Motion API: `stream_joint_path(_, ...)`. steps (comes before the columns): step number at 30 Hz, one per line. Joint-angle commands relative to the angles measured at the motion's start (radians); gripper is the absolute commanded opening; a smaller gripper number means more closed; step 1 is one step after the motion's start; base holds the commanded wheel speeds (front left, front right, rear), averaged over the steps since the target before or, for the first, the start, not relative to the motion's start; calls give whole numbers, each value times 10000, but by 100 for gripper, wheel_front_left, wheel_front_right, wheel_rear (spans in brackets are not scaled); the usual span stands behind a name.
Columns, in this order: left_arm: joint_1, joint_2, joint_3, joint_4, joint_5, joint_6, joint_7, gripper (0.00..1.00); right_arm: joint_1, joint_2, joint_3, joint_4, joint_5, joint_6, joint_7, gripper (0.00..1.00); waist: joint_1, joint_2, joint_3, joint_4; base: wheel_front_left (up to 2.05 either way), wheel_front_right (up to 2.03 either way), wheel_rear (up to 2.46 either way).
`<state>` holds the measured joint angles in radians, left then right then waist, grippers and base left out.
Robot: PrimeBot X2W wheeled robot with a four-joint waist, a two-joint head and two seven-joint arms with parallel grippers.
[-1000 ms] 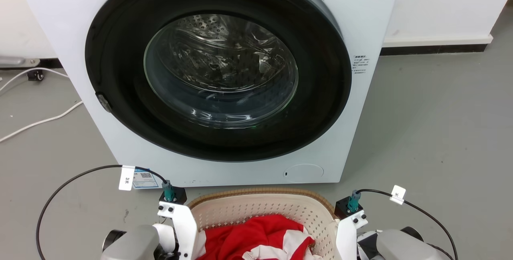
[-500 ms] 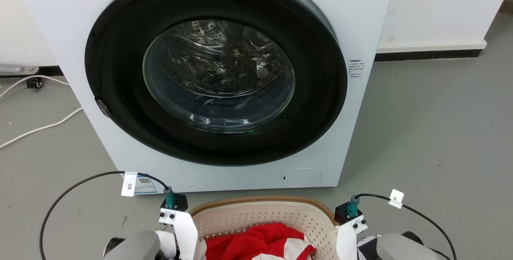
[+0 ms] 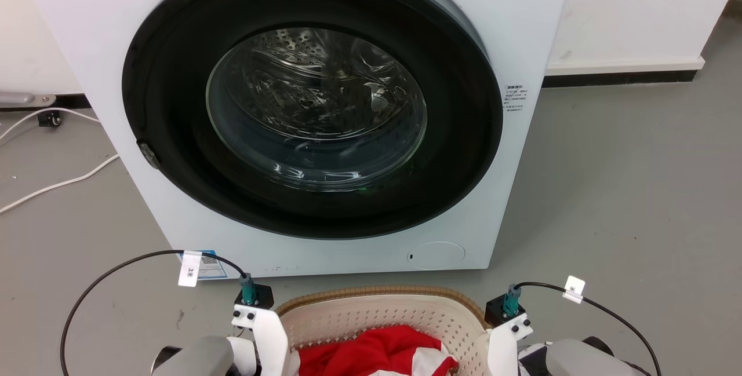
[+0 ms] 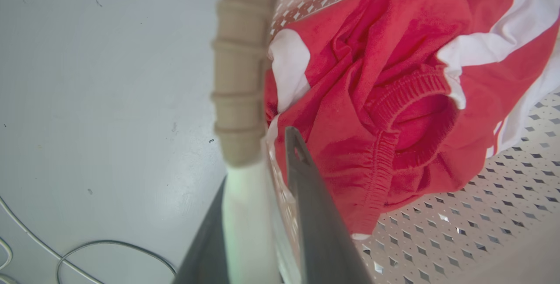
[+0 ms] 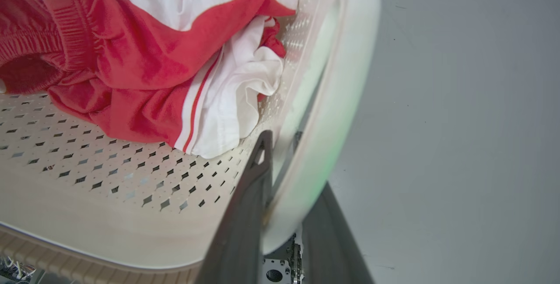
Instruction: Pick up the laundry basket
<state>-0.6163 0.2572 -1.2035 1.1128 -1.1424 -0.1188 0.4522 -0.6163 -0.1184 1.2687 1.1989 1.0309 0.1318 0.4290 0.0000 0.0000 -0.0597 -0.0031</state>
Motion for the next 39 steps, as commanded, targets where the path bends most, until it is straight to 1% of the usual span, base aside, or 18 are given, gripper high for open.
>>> stream_joint_path(1,-41,-49,-151,-70,8,-206,147,0,-128,-125,66,-17,-46,-20,-71,0,0,0,10,0,0,0,0)
stream_joint_path(22,-172,-58,-496,-38,-425,-207,197,0,-284,-147,134,45,-80,-20,47,0,0,0,115,20,0,0,0)
stream_joint_path(39,-132,-54,-660,-68,-543,-207,300,0,-229,-236,150,201,-32,-22,256,0,0,0,117,42,0,0,0)
